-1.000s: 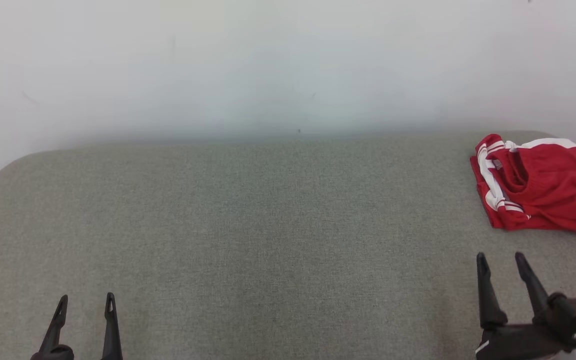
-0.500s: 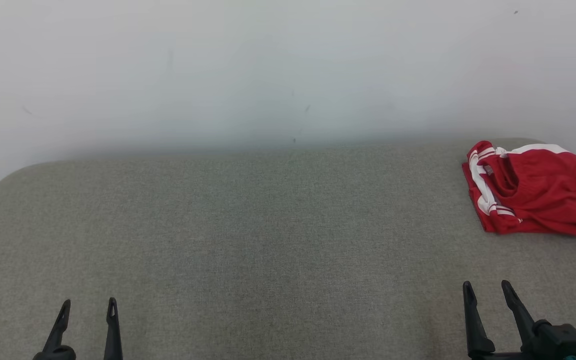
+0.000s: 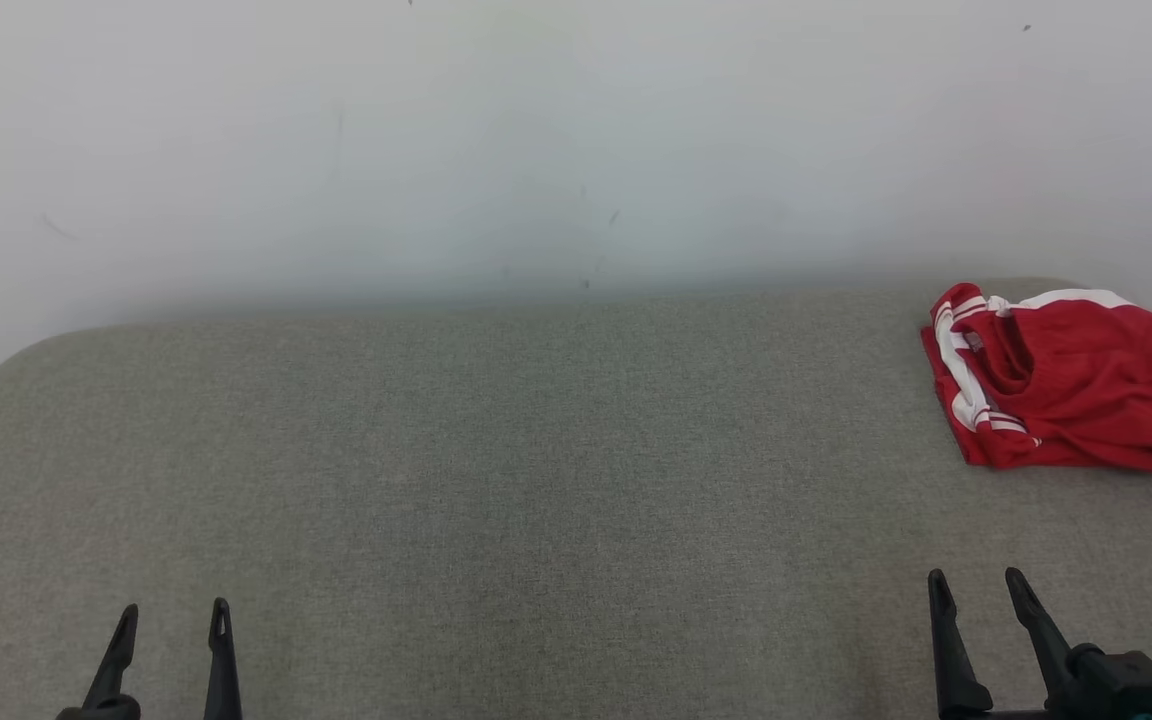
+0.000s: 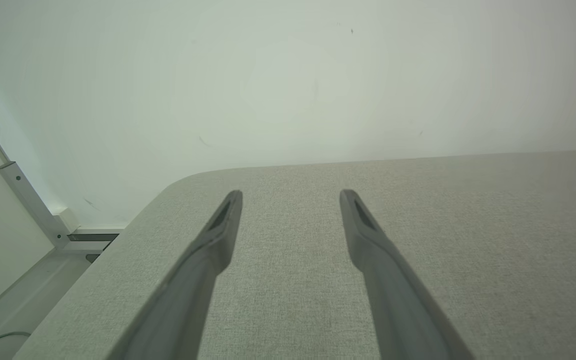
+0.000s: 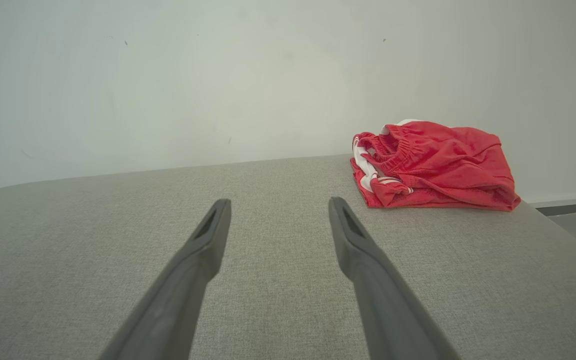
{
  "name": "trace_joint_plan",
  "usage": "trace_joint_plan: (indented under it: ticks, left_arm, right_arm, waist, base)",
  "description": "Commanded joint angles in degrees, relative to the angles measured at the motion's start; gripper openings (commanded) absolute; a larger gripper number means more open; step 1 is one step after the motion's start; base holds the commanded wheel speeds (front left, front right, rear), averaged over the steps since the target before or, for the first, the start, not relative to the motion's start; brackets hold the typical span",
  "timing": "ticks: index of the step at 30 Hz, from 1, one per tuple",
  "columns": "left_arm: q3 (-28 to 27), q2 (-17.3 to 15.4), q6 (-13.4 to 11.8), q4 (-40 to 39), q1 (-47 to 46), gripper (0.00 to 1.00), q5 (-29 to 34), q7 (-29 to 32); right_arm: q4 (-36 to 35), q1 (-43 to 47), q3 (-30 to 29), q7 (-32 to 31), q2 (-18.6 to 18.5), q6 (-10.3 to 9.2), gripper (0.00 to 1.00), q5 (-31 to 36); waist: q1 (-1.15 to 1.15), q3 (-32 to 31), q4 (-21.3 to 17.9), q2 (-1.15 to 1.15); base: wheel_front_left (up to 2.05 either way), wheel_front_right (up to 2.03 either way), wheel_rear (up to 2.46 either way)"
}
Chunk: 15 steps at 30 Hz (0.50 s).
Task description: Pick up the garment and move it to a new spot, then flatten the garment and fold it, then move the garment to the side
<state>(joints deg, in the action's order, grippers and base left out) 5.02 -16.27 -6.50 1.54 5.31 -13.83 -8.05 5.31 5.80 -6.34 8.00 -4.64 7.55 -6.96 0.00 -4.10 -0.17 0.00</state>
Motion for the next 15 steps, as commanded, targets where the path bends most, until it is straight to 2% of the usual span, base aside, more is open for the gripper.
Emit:
trace_joint_plan:
  ticks: [1,15]
  left_arm:
    - [0.01,0.05,0.14,0.11,0.51,1.00,-0.32,-0.36]
    - [0.49,-0.53,-0.62,0.30,0.18,1.00,-0.26,-0.46]
  right_arm:
    - [0.02,0.36,-0.16,-0.22,0.19,-0.14,1.00,-0.09]
    - [0.29,0.57,-0.39,-0.41,0.32,-0.14,1.00,-0.19]
  waist:
    - [0.00,-0.01,0.05,0.00]
    - [0.00,0.07,-0.15,0.00]
  base:
    - [0.00,0.00,0.00]
    - [0.00,0.00,0.00]
